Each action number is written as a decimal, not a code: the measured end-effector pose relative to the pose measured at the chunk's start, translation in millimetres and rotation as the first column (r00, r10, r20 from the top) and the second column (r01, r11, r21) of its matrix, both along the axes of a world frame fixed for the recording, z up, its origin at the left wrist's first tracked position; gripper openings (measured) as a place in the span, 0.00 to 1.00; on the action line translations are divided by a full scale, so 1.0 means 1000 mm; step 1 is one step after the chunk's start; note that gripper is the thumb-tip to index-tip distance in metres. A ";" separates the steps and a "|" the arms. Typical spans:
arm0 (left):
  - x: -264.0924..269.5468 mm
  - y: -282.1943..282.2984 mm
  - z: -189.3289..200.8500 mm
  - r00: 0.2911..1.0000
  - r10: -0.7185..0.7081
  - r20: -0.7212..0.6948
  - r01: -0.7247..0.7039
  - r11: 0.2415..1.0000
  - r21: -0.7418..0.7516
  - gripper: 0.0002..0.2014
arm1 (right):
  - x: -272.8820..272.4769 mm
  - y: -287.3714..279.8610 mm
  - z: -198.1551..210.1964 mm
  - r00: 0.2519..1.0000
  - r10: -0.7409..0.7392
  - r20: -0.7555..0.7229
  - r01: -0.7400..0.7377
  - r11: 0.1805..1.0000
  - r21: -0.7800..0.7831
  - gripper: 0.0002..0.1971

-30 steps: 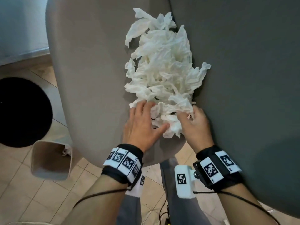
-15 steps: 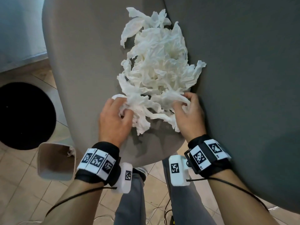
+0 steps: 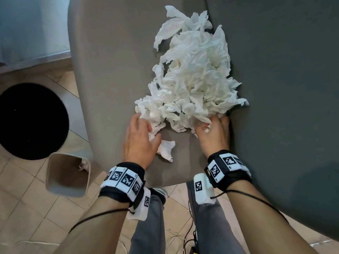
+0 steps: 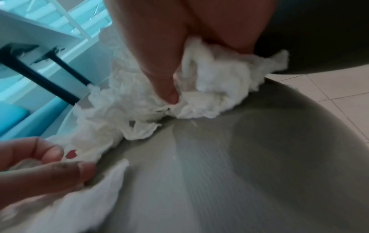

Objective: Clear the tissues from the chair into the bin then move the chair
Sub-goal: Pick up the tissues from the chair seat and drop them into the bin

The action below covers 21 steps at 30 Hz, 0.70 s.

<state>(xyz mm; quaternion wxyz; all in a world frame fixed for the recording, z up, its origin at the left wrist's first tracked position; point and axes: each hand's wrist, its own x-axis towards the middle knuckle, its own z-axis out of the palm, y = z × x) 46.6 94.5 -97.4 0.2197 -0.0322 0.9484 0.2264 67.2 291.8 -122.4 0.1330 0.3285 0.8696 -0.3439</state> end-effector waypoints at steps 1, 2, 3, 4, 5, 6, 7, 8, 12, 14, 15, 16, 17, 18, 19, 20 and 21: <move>0.004 -0.001 -0.003 1.000 -0.007 0.007 0.007 1.000 0.004 0.11 | 0.003 -0.003 0.000 1.000 0.002 -0.023 -0.002 1.000 0.012 0.20; 0.006 -0.002 -0.004 1.000 -0.011 0.011 0.011 1.000 0.004 0.08 | 0.006 -0.004 0.001 0.999 0.005 -0.050 -0.004 1.000 0.025 0.24; 0.008 -0.004 -0.004 1.000 -0.010 0.015 0.010 1.000 0.006 0.07 | 0.008 -0.005 0.002 0.997 0.001 -0.078 0.002 0.999 0.034 0.26; 0.010 -0.006 -0.003 1.000 -0.007 0.019 0.006 1.000 0.016 0.06 | 0.009 -0.005 0.003 0.995 -0.009 -0.095 0.012 0.999 0.033 0.28; 0.012 -0.009 -0.002 1.000 0.000 0.017 -0.001 0.999 0.037 0.06 | 0.009 -0.004 0.002 0.995 -0.022 -0.101 0.024 1.000 0.020 0.28; 0.013 -0.012 -0.001 1.000 0.010 0.013 -0.010 0.998 0.065 0.08 | 0.008 -0.003 0.002 0.994 -0.031 -0.106 0.032 0.999 0.003 0.27; 0.014 -0.015 -0.001 1.000 0.021 0.006 -0.022 0.995 0.097 0.11 | 0.008 -0.003 0.001 0.993 -0.042 -0.108 0.041 0.999 -0.010 0.25; 0.014 -0.019 0.001 0.999 0.041 -0.007 -0.040 0.991 0.130 0.13 | 0.007 -0.003 0.002 0.993 -0.055 -0.108 0.053 0.998 -0.017 0.21; 0.010 -0.030 0.014 0.969 0.232 -0.082 -0.208 0.949 0.235 0.13 | 0.001 -0.005 0.016 0.987 -0.135 -0.092 0.122 0.984 -0.132 0.11; 0.004 -0.036 0.023 0.941 0.324 -0.098 -0.292 0.923 0.249 0.11 | -0.002 -0.010 0.027 0.978 -0.192 -0.084 0.173 0.966 -0.194 0.11; 0.002 -0.039 0.027 0.930 0.354 -0.102 -0.322 0.916 0.239 0.12 | -0.004 -0.012 0.032 0.973 -0.212 -0.090 0.188 0.958 -0.217 0.15; 0.000 -0.042 0.030 0.922 0.369 -0.114 -0.338 0.914 0.225 0.13 | -0.006 -0.014 0.036 0.969 -0.228 -0.095 0.200 0.951 -0.235 0.18; -0.002 -0.046 0.033 0.915 0.381 -0.132 -0.349 0.912 0.217 0.12 | -0.008 -0.016 0.038 0.966 -0.238 -0.100 0.208 0.947 -0.245 0.21; -0.004 -0.049 0.034 0.907 0.397 -0.141 -0.362 0.906 0.221 0.12 | -0.010 -0.019 0.039 0.965 -0.241 -0.106 0.209 0.946 -0.248 0.21; -0.006 -0.052 0.035 0.898 0.418 -0.136 -0.381 0.895 0.233 0.11 | -0.012 -0.021 0.041 0.962 -0.246 -0.115 0.212 0.946 -0.246 0.19; -0.007 -0.054 0.036 0.890 0.439 -0.122 -0.400 0.882 0.250 0.10 | -0.015 -0.022 0.042 0.960 -0.247 -0.130 0.211 0.947 -0.244 0.15; -0.008 -0.056 0.037 0.883 0.457 -0.108 -0.416 0.869 0.268 0.09 | -0.017 -0.023 0.044 0.957 -0.248 -0.150 0.208 0.948 -0.243 0.10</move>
